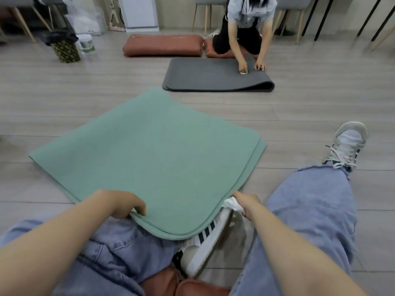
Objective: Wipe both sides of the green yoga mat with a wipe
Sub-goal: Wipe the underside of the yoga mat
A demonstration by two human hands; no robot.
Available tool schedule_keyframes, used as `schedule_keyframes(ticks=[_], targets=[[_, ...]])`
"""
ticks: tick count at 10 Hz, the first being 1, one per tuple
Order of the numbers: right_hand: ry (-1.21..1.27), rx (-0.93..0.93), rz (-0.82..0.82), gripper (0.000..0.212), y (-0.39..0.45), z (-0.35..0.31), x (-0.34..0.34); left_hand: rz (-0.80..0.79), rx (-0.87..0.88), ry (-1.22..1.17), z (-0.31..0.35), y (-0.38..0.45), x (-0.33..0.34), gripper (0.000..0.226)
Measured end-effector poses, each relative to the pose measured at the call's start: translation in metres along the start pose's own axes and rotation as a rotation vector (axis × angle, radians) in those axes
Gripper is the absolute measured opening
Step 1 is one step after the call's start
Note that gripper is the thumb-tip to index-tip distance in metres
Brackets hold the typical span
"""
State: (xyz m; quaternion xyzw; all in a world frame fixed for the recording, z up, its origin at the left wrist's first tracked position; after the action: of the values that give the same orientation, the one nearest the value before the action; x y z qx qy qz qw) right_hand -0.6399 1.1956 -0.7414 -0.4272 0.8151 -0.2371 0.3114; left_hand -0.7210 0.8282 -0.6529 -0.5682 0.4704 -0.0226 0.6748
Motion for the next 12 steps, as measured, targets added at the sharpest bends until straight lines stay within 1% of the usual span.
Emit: schedule_keyframes(ticks=[1, 2, 3, 4, 5, 6, 7, 8, 9, 10, 11, 12], targets=[[0.012, -0.013, 0.005, 0.035, 0.011, -0.008, -0.001, -0.221, -0.027, 0.181, 0.027, -0.004, -0.023, 0.064], [-0.017, -0.046, 0.012, 0.031, 0.028, -0.018, 0.003, -0.012, -0.038, 0.198, 0.058, 0.006, -0.049, 0.055], [-0.051, -0.071, 0.021, 0.029, 0.035, -0.029, 0.006, 0.289, 0.021, -0.157, 0.1, 0.038, -0.059, 0.054], [-0.006, -0.062, 0.015, 0.026, 0.042, -0.03, 0.009, 0.339, 0.062, -0.468, 0.155, 0.068, -0.056, 0.093], [0.069, -0.029, 0.002, 0.021, 0.054, -0.028, 0.01, 0.327, -0.037, -0.454, 0.188, 0.094, -0.045, 0.1], [0.134, 0.013, -0.026, 0.009, 0.074, -0.028, 0.012, 0.346, -0.06, -0.334, 0.194, 0.102, -0.036, 0.079], [0.218, 0.06, -0.086, 0.006, 0.097, -0.032, 0.014, 0.352, 0.03, -0.281, 0.188, 0.104, -0.032, 0.061], [0.216, 0.081, -0.124, 0.011, 0.107, -0.039, 0.015, 0.308, 0.073, -0.269, 0.178, 0.104, -0.038, 0.052], [0.178, 0.039, -0.172, 0.006, 0.096, -0.058, 0.009, 0.284, 0.049, -0.218, 0.168, 0.103, -0.053, 0.047], [0.126, -0.061, -0.147, 0.005, 0.088, -0.073, 0.002, 0.308, 0.064, -0.071, 0.165, 0.096, -0.07, 0.042], [0.163, -0.138, -0.072, 0.006, 0.072, -0.074, -0.012, 0.342, 0.084, -0.004, 0.163, 0.082, -0.081, 0.042], [0.231, -0.15, -0.032, 0.006, 0.048, -0.068, -0.027, 0.381, 0.087, 0.026, 0.155, 0.069, -0.085, 0.044]])
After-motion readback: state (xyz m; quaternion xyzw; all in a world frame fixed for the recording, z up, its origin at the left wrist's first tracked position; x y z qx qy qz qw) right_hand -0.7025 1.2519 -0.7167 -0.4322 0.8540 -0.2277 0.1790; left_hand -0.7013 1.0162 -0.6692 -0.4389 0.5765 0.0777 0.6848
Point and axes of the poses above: each hand's wrist, its own y-axis towards the middle knuckle, its own x-axis out of the palm, z = x × y, the point moved 2 cm from there along y, towards the middle knuckle, and after that the axes turned 6 degrees about y, right-handed, at the moved point
